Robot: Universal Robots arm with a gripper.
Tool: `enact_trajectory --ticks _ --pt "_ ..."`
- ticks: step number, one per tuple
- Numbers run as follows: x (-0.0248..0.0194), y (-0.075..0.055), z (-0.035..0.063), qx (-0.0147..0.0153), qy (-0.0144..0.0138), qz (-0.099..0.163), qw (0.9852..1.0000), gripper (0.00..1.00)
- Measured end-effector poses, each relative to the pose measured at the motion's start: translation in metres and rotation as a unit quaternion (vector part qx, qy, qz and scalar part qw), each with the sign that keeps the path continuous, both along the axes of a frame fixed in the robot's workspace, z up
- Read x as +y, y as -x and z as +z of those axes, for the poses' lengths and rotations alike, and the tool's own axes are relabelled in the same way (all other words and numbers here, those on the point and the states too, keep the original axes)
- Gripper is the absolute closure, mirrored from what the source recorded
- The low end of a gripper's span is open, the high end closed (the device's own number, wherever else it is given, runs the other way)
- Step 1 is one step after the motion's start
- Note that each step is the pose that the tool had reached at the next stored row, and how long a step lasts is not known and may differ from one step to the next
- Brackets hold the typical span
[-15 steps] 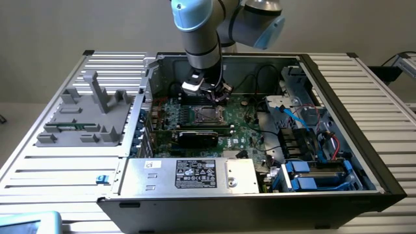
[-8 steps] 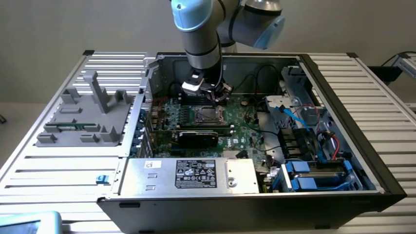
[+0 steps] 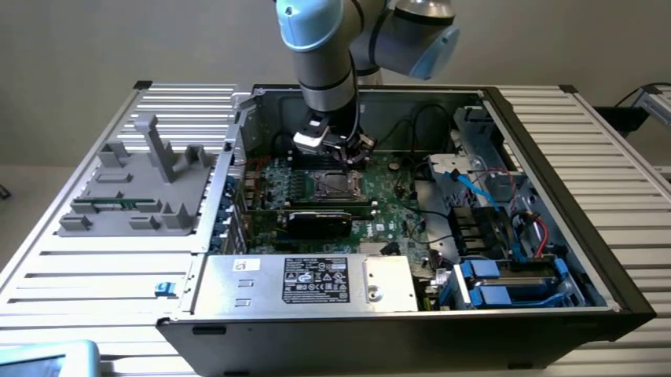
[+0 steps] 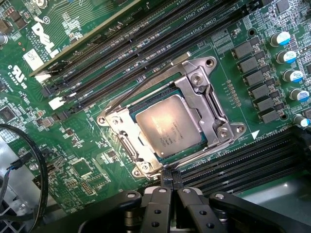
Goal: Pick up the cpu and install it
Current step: 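Install the first cpu locking lever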
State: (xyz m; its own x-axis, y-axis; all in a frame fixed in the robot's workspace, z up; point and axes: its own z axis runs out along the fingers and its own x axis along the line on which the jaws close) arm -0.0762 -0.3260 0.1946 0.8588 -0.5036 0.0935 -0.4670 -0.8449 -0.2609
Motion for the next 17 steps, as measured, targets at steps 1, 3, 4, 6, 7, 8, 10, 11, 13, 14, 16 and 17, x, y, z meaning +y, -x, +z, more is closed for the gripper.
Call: enact_trajectory --ticks 1,3,4,6,7,8,10,11,13,14,16,17 --pt "0.0 0.0 -0.0001 0.0 -0.0001 0.0 1.0 0.89" --pt "0.0 0.0 -0.0004 -0.0001 -0.0002 0.0 1.0 0.89" --pt "0.0 0.0 -0.0005 -0.0002 -0.0003 0.0 1.0 0.89" --pt "0.0 0.0 -0.0006 -0.0005 -0.0007 0.0 1.0 0.89" --pt "0.0001 0.0 -0.0007 -0.0007 -0.001 0.0 1.0 0.89" --pt "0.0 0.0 -0.0007 -0.0009 -0.0012 0.0 1.0 0.89" --pt "0.0 0.0 -0.0007 -0.0009 -0.0015 0.0 1.0 0.89" --pt "0.0 0.0 -0.0007 -0.001 -0.0016 0.0 1.0 0.89" --pt "0.0 0.0 -0.0007 -0.001 -0.0018 0.0 1.0 0.89" --pt "0.0 0.0 -0.0007 -0.001 -0.002 0.0 1.0 0.89" --pt "0.0 0.0 -0.0007 -0.001 -0.0022 0.0 1.0 0.89" --pt "0.0 0.0 -0.0007 -0.001 -0.0023 0.0 1.0 0.89"
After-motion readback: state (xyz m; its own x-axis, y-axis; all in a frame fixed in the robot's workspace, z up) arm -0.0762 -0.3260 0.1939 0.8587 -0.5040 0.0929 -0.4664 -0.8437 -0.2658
